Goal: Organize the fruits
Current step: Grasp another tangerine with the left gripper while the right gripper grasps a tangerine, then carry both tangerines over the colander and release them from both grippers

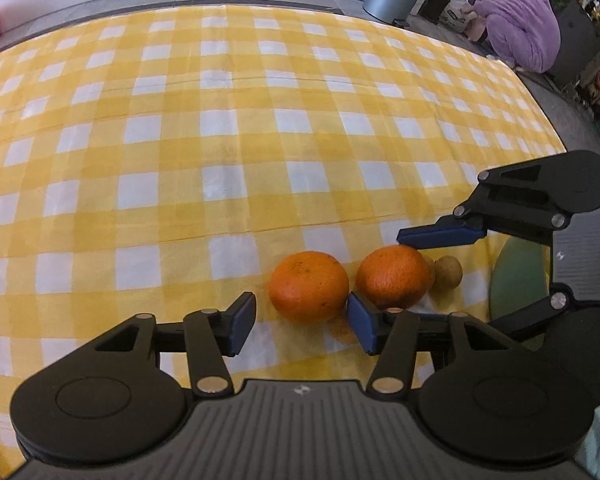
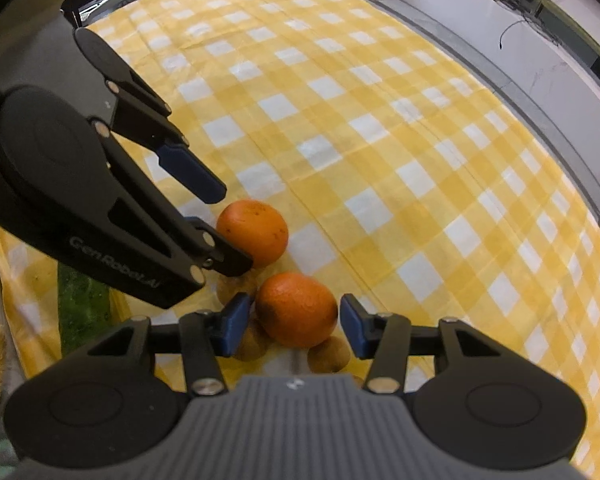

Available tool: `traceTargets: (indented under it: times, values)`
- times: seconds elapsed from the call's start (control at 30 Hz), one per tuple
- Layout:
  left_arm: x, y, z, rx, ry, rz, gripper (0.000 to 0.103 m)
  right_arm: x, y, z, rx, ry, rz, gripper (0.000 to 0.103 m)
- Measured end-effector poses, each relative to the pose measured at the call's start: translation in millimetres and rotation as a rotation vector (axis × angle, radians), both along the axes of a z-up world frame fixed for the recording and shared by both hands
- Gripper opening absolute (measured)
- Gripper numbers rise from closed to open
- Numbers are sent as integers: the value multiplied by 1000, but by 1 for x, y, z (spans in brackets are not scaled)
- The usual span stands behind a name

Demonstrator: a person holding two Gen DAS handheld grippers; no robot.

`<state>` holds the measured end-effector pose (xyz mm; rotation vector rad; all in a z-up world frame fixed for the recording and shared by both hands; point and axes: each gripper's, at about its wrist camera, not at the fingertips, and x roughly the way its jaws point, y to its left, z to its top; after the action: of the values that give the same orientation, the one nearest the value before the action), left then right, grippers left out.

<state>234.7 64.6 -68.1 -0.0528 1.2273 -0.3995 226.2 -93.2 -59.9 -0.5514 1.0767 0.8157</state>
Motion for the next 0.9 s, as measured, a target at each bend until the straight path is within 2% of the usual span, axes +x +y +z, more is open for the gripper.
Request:
traceTargets:
  times: [0.2, 0.23, 0.4, 0.63, 0.77, 0.9]
  values:
    - [3, -2, -6, -30, 6, 9, 54, 6, 0, 0, 9, 26, -14, 44]
    - [2, -2, -5, -25, 3, 11, 51, 6, 1, 0, 6, 24, -11, 44]
    - [0, -6, -2, 4, -13, 10, 51, 4, 3, 1, -3, 11, -3, 42]
    - [-15, -19, 19, 147, -95, -29, 50, -6, 6, 11, -19, -46, 30, 41]
    - [-25, -25, 35, 203, -139, -34, 50, -16, 11, 23, -47, -98, 85, 41]
    - [-40, -39, 47, 306, -162, -92, 50, -33, 12, 38, -65, -138, 148, 41]
